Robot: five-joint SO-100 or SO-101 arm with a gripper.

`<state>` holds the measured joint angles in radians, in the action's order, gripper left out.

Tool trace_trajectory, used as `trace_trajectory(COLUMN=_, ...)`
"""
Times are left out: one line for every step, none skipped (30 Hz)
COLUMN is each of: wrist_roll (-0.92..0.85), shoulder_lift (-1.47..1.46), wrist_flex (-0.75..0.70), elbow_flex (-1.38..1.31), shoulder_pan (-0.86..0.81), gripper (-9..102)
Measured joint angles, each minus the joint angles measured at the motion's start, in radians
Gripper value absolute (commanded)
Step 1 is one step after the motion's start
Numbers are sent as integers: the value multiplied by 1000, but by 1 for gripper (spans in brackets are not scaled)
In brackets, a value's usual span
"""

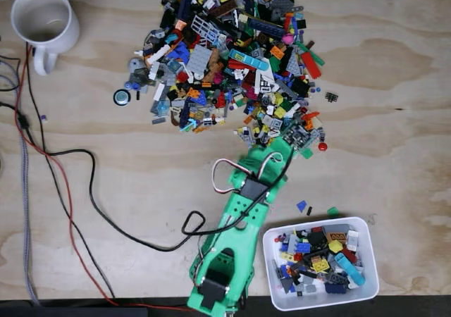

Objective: Find the closest Lego and put it in the bin.

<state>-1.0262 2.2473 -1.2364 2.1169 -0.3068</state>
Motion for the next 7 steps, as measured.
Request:
trace_trajectory(wrist_roll=20, shoulder_lift=-17, wrist_flex=-5, elbow_flex=-2, shoulder_pan=29, gripper=17)
trace_trajectory(wrist_roll=40, shoulder_lift=-29, wrist_flex=-9, elbow_flex=-2, shoulder_pan=57, gripper=17)
trace_trajectory(wrist_roll=63, shoulder_lift=-35, wrist_flex=-11, elbow_flex=-2, shoulder_pan=84, gripper=16)
trace_trajectory(wrist_roll=80, shoulder_lift=-40, wrist_flex=-14, elbow_flex=-2, shoulder_pan=114, gripper=16)
trace_trajectory(wrist_roll=98, shoulder_lift=-41, wrist_flex=-18, elbow_flex=-2, shoulder_pan=149, gripper=16)
trace_trajectory(wrist_roll=118, shoulder_lift=-43, wrist_flex=-25, elbow_flex=-2, shoulder_pan=179, gripper=16)
trace_trajectory(wrist_roll=135, shoulder_lift=-43, wrist_flex=-31, elbow_flex=-2, shoulder_pan=204, gripper=16)
